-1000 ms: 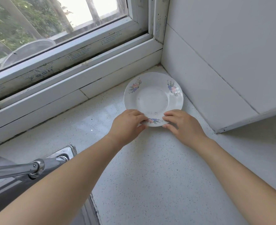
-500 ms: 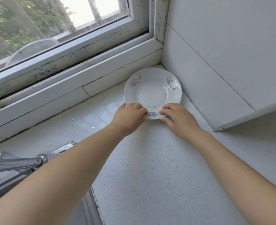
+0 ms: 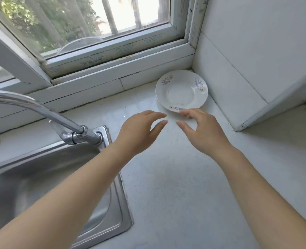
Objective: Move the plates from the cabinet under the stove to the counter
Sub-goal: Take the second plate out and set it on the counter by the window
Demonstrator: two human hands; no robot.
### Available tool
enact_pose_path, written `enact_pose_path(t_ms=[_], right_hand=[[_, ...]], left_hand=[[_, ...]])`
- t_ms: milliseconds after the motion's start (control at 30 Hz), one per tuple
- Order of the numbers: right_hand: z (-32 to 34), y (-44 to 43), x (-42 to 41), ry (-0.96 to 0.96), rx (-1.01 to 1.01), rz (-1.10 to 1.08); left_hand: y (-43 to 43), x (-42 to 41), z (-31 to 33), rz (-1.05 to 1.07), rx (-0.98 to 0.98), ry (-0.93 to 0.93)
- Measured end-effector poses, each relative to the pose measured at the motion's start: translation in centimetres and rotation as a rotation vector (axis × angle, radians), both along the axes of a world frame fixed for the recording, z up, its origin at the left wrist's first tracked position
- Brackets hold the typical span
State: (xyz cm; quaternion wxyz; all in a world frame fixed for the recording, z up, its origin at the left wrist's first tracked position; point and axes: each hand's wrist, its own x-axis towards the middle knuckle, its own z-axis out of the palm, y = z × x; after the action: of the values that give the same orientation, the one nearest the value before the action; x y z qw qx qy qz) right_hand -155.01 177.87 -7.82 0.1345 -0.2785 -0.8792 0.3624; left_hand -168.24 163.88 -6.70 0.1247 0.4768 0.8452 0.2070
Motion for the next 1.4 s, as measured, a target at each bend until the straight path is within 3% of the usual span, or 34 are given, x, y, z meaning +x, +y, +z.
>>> enact_pose_path(t_ms=[200,367,500,667,1167,1400], right_hand=[[4.6,-6.5,3.0,-0.132,0.036,0.171],[7.6,-13.6,4.4,-0.12,0.043,0.253],[8.5,-19.8,4.2,-0.137,0.05,0.373],[7.7,-27.6,3.0,-0.196,0.088,0.596],[8.5,-48.4,-0.1,-0.214,0.21,1.125],[8.6,-58.7,-0.4,-0.11,0.282,1.309]], left_hand=[[-8.2,3.1,4.5,0.014,-0.021,-0.02],[-16.0,4.7,6.0,0.104,0.027,-0.048],[-23.7,5.7,5.4,0.255,0.167,-0.192],[-33.7,7.4,4.3,0.438,0.098,-0.234],[-56.1,14.9,5.4,0.919,0.131,-0.249],[-65.7,19.3,5.7,1.182,0.121,-0.212]])
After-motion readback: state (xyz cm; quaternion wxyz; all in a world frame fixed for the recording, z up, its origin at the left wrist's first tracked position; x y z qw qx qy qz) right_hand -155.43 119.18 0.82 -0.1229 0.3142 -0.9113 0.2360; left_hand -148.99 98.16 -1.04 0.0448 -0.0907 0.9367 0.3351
